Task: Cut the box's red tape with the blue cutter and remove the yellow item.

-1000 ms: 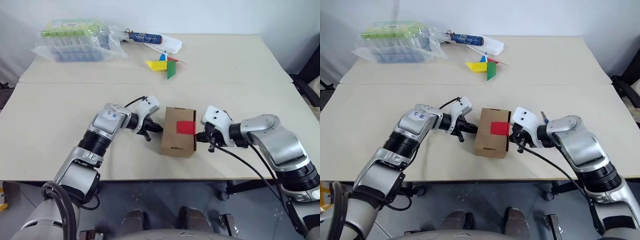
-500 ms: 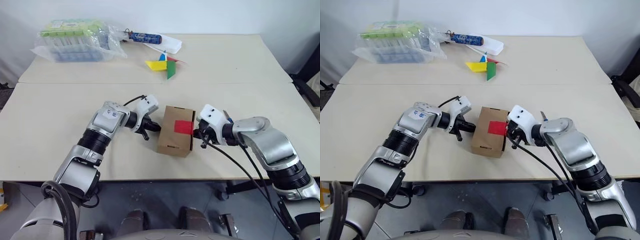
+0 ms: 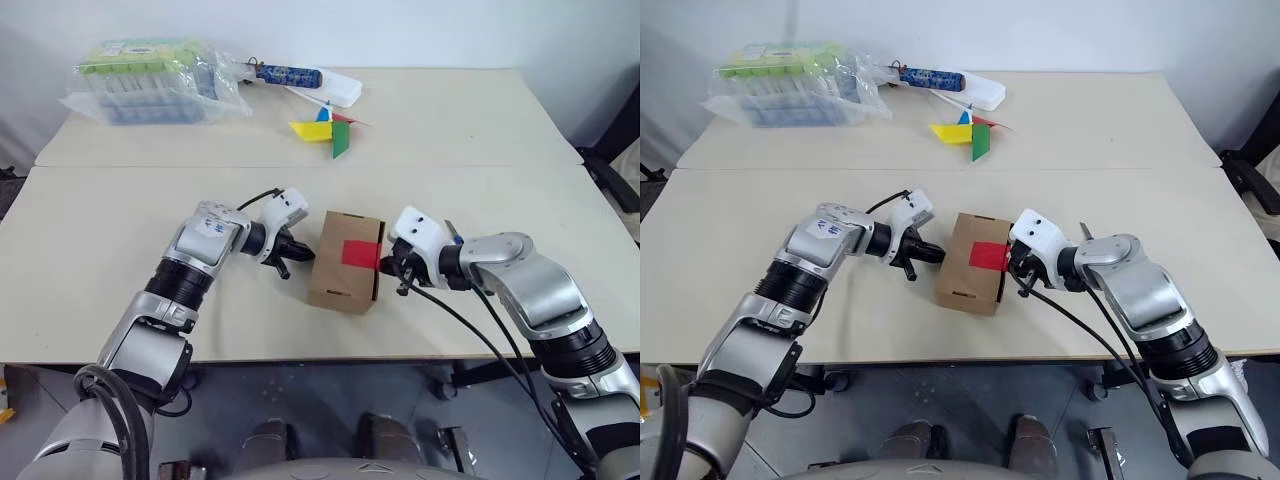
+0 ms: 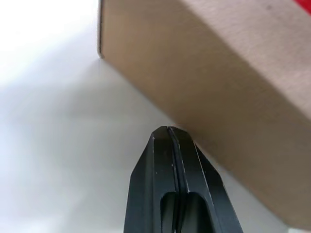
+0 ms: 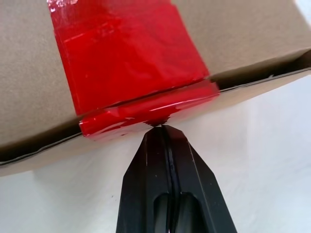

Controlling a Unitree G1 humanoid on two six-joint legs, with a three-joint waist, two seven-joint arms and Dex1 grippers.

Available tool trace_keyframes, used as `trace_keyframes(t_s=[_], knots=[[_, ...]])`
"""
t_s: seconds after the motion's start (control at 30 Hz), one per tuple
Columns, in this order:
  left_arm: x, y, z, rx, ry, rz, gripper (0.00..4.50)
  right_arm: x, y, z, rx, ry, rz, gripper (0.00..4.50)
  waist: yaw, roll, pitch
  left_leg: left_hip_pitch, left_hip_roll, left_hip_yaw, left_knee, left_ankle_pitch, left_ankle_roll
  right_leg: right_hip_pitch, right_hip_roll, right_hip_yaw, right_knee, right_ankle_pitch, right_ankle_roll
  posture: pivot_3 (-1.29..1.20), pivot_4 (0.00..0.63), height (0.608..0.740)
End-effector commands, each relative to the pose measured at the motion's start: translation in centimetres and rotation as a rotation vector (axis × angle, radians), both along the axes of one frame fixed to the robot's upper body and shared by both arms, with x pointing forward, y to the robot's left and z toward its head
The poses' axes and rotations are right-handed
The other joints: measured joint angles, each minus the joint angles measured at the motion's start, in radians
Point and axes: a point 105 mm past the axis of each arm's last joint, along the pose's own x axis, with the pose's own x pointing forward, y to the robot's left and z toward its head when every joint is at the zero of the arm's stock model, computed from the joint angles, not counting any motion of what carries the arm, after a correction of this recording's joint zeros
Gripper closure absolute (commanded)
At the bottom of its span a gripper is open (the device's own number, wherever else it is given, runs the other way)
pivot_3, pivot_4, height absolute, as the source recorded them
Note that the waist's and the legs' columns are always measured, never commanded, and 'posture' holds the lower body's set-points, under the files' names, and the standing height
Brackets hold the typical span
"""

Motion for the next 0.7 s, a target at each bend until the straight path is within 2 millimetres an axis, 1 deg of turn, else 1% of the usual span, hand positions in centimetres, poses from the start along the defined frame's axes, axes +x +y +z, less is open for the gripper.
trace_keyframes(t_s=[0.03, 0.1, 0.2, 0.23, 0.3, 0.33, 0.4, 0.47, 0.5, 0.53, 0.57, 0.63, 0.7], knots=[[0.0, 0.7, 0.9, 0.01, -0.037, 0.005, 4.5, 0.5, -0.5, 1.3, -0.014, -0.07, -0.013, 4.49, 0.0, 0.0, 0.0, 0.0, 0.0, 0.0, 0.0, 0.0, 0.0, 0.0, 0.0, 0.0, 0.0, 0.0, 0.0, 0.0, 0.15, 0.74], [0.1, 1.3, 1.1, 0.018, -0.044, 0.015, 4.5, 0.8, -1.3, 1.7, -0.03, -0.089, -0.035, 4.49, 0.001, 0.0, 0.0, 0.0, 0.0, 0.0, 0.0, 0.0, 0.0, 0.0, 0.0, 0.0, 0.0, 0.0, 0.0, 0.0, 0.15, 0.74], [0.6, 2.6, 1.8, 0.038, -0.067, 0.042, 4.5, 1.3, -2.7, 2.8, -0.041, -0.149, -0.09, 4.49, 0.0, 0.0, 0.0, 0.0, 0.0, 0.0, 0.0, 0.0, 0.0, 0.0, 0.0, 0.0, 0.0, 0.0, 0.0, 0.0, 0.15, 0.74], [0.8, 3.1, 2.2, 0.044, -0.082, 0.053, 4.5, 1.5, -3.4, 3.2, -0.05, -0.167, -0.114, 4.49, 0.001, 0.0, 0.0, 0.0, 0.0, 0.0, 0.0, 0.0, 0.0, 0.0, 0.0, 0.0, 0.0, 0.0, 0.0, 0.0, 0.15, 0.74], [1.2, 3.7, 4.1, 0.03, -0.119, 0.053, 4.5, 1.3, -4.9, 4.4, -0.056, -0.189, -0.161, 4.49, 0.003, 0.0, 0.0, 0.0, 0.0, 0.0, 0.0, 0.0, 0.0, 0.0, 0.0, 0.0, 0.0, 0.0, 0.0, 0.0, 0.15, 0.74], [1.3, 3.8, 4.8, 0.022, -0.13, 0.047, 4.5, 1.2, -5.2, 4.8, -0.055, -0.191, -0.177, 4.12, 0.004, 0.0, 0.0, 0.0, 0.0, 0.0, 0.0, 0.0, 0.0, 0.0, 0.0, 0.0, 0.0, 0.0, 0.0, 0.0, 0.15, 0.74], [0.9, 2.9, 6.8, -0.014, -0.148, -0.02, 4.5, 0.6, -5.7, 5.9, -0.047, -0.2, -0.213, 3.61, 0.005, 0.0, 0.0, -0.001, 0.0, 0.0, 0.0, 0.0, 0.0, 0.0, 0.0, 0.0, 0.0, 0.0, 0.0, 0.0, 0.15, 0.74], [0.6, 2.3, 7.8, -0.035, -0.153, -0.064, 4.5, 0.4, -5.9, 6.3, -0.043, -0.207, -0.243, 2.88, 0.006, 0.0, 0.0, -0.001, 0.0, 0.0, 0.0, 0.0, 0.0, -0.001, 0.0, -0.001, 0.0, 0.0, 0.0, 0.0, 0.15, 0.74], [0.3, 1.5, 8.6, -0.077, -0.146, -0.097, 4.5, 0.3, -6.0, 6.5, -0.037, -0.201, -0.266, 2.49, 0.005, 0.0, 0.0, -0.001, 0.0, 0.0, 0.0, 0.0, 0.0, -0.001, 0.0, -0.001, 0.0, 0.0, 0.0, 0.0, 0.15, 0.74], [0.1, 1.0, 9.1, -0.108, -0.141, -0.121, 4.5, 0.2, -6.0, 6.6, -0.032, -0.195, -0.282, 2.22, 0.005, 0.0, 0.0, -0.001, 0.0, 0.0, 0.0, 0.0, 0.0, -0.001, 0.0, -0.001, 0.0, 0.0, 0.0, 0.0, 0.15, 0.74], [-0.3, 0.2, 10.0, -0.15, -0.131, -0.16, 4.5, -0.1, -5.9, 6.8, -0.017, -0.182, -0.305, 1.76, 0.005, 0.0, 0.0, -0.001, 0.0, 0.0, 0.0, 0.0, 0.0, -0.001, 0.0, 0.0, 0.0, 0.0, 0.0, 0.0, 0.15, 0.74], [-0.6, -0.6, 10.7, -0.18, -0.119, -0.206, 4.5, -0.5, -5.7, 7.3, 0.013, -0.171, -0.342, 1.09, 0.004, 0.0, 0.0, -0.001, 0.0, 0.0, 0.0, 0.0, 0.0, -0.001, 0.0, 0.0, 0.0, 0.0, 0.0, 0.0, 0.15, 0.74], [-0.7, -1.2, 10.4, -0.159, -0.108, -0.243, 4.5, -0.9, -4.8, 7.7, 0.071, -0.149, -0.373, 0.41, 0.002, 0.0, 0.0, -0.001, 0.0, 0.0, 0.0, 0.0, 0.0, -0.001, 0.0, 0.0, 0.0, 0.0, 0.0, 0.0, 0.15, 0.74]])
